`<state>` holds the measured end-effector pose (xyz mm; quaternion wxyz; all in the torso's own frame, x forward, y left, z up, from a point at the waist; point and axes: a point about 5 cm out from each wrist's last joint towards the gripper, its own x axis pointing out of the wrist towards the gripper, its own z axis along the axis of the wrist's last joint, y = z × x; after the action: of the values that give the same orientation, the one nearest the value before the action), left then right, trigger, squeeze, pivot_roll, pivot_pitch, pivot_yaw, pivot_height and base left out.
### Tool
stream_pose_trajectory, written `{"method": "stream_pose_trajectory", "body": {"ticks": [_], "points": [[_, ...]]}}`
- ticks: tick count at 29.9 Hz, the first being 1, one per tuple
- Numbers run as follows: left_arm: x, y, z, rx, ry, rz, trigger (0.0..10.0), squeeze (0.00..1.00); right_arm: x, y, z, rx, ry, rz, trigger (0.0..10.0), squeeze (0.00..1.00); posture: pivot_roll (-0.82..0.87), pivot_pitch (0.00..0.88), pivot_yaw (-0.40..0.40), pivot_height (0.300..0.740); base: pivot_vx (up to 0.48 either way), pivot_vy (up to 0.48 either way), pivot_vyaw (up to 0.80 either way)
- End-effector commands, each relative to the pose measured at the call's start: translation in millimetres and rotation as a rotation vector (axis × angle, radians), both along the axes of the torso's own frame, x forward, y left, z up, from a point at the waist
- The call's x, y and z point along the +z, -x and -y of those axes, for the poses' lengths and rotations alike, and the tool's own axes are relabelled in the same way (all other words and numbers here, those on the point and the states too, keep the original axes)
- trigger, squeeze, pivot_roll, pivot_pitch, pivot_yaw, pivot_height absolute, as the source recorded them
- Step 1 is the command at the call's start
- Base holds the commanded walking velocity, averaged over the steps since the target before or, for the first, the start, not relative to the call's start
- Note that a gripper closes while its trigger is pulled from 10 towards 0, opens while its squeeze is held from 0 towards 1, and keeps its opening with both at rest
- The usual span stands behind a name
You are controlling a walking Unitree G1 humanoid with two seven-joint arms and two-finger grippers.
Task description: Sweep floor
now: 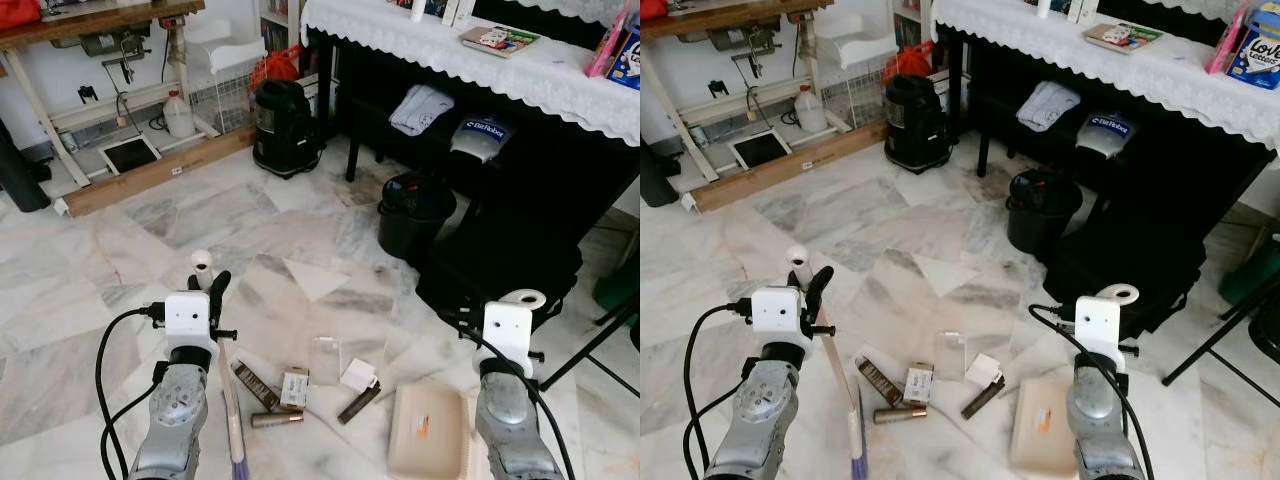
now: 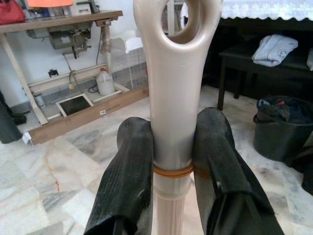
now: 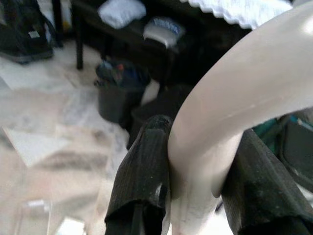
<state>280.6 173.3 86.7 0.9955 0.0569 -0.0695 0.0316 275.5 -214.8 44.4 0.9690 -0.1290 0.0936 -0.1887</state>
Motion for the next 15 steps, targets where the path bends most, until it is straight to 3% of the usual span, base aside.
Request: {"method": "stream_pose_trajectory", "body": {"ticks": [1,7,15], "points": [[4.3,-2.9,0.5,0.003,-0.002,0.023,10.0,0.0,3.5,-0.7,9.2,-0.054,0.022,-0.009,10.0,0.0,0.05,0.056,-0.061,0.74,0.0,0.0,0.0],[4.2,-3.1,0.7,0.003,-0.002,0.023,10.0,0.0,-2.9,0.7,11.1,-0.078,-0.036,-0.053,10.0,0.0,0.05,0.057,-0.062,0.74,0.0,0.0,0.0],[4.4,-3.3,0.2,0.007,-0.006,0.023,10.0,0.0,-1.2,-5.6,-17.5,0.088,-0.204,-0.004,10.0,0.0,0.06,0.06,-0.061,0.74,0.0,0.0,0.0]]}}
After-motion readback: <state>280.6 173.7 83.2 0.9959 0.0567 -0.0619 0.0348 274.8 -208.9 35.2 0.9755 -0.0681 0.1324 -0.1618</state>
